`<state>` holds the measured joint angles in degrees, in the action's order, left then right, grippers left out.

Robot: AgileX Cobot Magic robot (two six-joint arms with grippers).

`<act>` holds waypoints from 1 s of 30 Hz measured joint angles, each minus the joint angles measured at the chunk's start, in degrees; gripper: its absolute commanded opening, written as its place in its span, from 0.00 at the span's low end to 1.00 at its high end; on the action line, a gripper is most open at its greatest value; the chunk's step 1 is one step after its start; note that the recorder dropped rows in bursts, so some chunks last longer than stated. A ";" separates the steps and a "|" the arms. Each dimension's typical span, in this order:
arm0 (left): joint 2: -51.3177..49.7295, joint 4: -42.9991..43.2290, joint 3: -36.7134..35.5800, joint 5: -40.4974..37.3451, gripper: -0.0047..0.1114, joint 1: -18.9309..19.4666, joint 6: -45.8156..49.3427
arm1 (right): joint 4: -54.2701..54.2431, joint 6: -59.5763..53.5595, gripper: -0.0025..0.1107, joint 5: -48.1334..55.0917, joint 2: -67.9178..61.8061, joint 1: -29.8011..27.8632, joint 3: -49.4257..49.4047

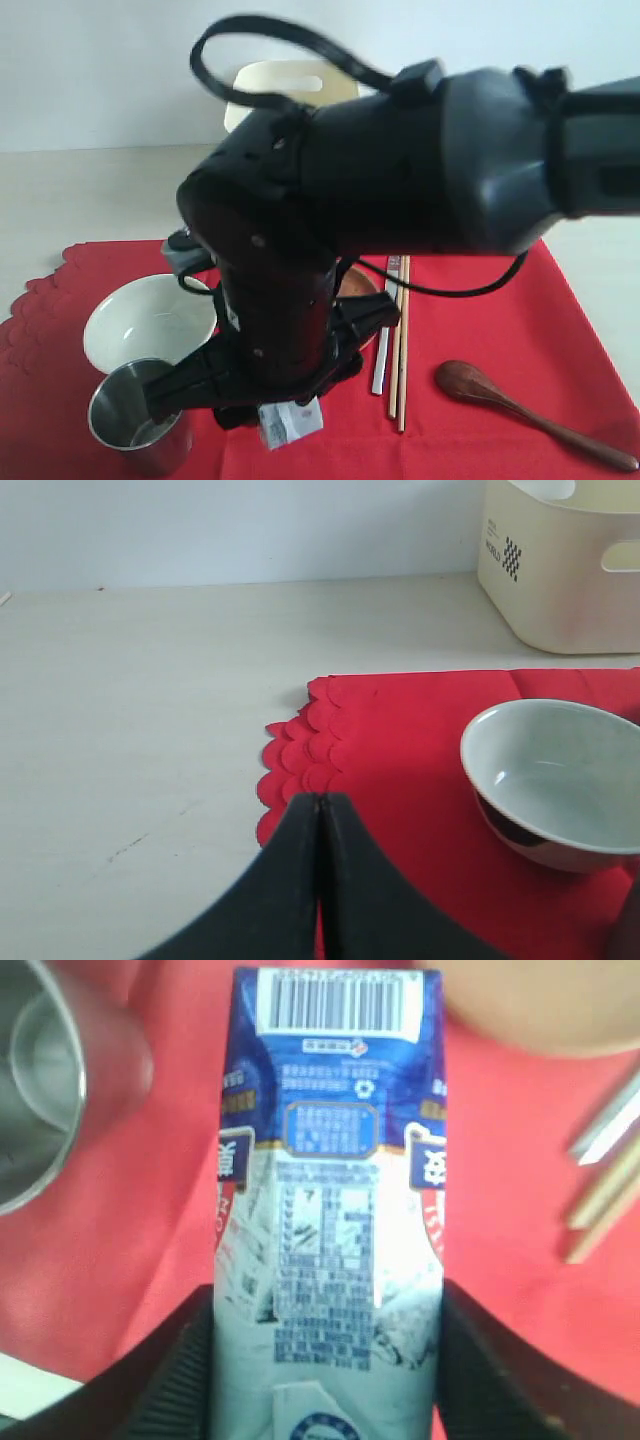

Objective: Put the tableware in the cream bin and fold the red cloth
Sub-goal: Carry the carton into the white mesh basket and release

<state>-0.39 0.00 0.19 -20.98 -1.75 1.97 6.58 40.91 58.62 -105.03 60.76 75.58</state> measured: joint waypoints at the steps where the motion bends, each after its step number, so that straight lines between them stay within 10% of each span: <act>1: 0.00 0.00 0.00 0.00 0.04 0.00 0.00 | 1.06 0.39 0.02 0.43 1.37 0.00 0.00; 13: 0.00 0.00 0.00 0.00 0.04 0.00 0.00 | 4.15 -0.64 0.02 2.16 15.25 -7.63 0.00; 30: 0.00 0.00 0.00 0.00 0.04 0.00 0.00 | 0.04 -22.84 0.02 -9.33 14.94 -36.05 2.46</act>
<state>-0.39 0.00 0.19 -20.98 -1.75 1.97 6.62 18.06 49.29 -90.09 24.71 78.04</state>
